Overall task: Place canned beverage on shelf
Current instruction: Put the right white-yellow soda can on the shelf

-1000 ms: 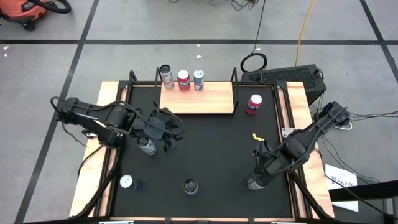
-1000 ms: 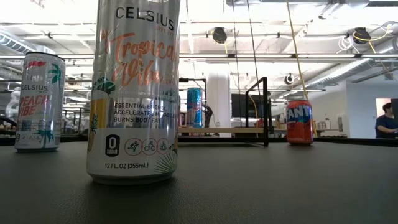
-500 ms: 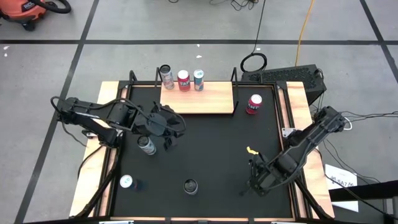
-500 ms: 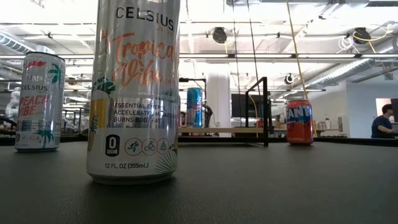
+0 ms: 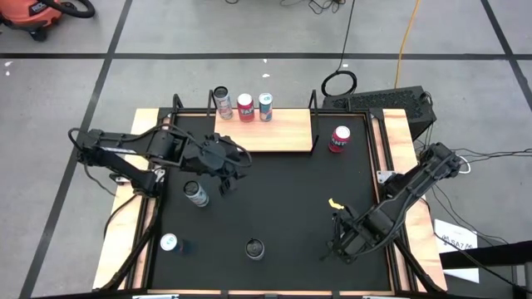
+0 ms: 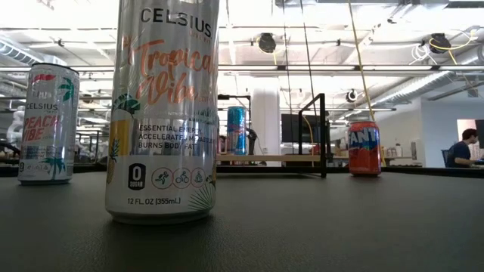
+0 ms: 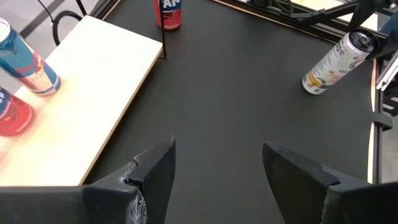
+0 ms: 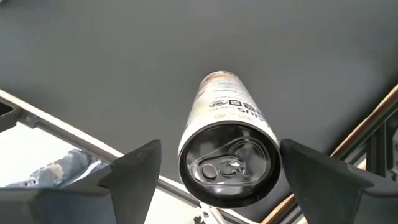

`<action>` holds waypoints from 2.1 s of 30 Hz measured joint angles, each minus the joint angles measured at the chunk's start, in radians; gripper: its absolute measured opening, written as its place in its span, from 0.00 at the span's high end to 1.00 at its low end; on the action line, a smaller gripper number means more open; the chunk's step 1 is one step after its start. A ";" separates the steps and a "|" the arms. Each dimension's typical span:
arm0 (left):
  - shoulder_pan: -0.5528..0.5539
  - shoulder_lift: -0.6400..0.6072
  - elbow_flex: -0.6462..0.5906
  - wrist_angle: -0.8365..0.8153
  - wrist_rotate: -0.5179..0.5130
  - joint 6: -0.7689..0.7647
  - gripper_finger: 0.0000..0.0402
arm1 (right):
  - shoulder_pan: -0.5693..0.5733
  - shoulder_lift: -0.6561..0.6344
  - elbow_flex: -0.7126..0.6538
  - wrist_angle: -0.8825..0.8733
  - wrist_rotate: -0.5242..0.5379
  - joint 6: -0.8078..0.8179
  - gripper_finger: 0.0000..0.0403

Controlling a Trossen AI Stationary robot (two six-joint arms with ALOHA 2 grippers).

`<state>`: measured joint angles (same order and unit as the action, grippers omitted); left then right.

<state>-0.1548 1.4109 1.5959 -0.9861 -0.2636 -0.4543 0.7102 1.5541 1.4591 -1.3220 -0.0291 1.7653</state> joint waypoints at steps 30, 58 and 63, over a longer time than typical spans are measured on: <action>0.141 0.000 0.000 0.007 0.040 0.078 0.41 | -0.091 -0.004 -0.002 -0.058 0.001 -0.245 0.40; 0.248 0.315 0.001 0.409 0.465 0.427 0.03 | -0.591 -0.011 0.309 0.094 0.210 -1.207 0.40; 0.309 0.336 0.001 0.429 0.625 0.465 0.03 | -0.645 -0.011 0.310 0.163 0.211 -1.252 0.40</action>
<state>0.1539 1.7471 1.5967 -0.5574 0.3612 0.0110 0.0657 1.5430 1.7691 -1.1591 0.1822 0.5136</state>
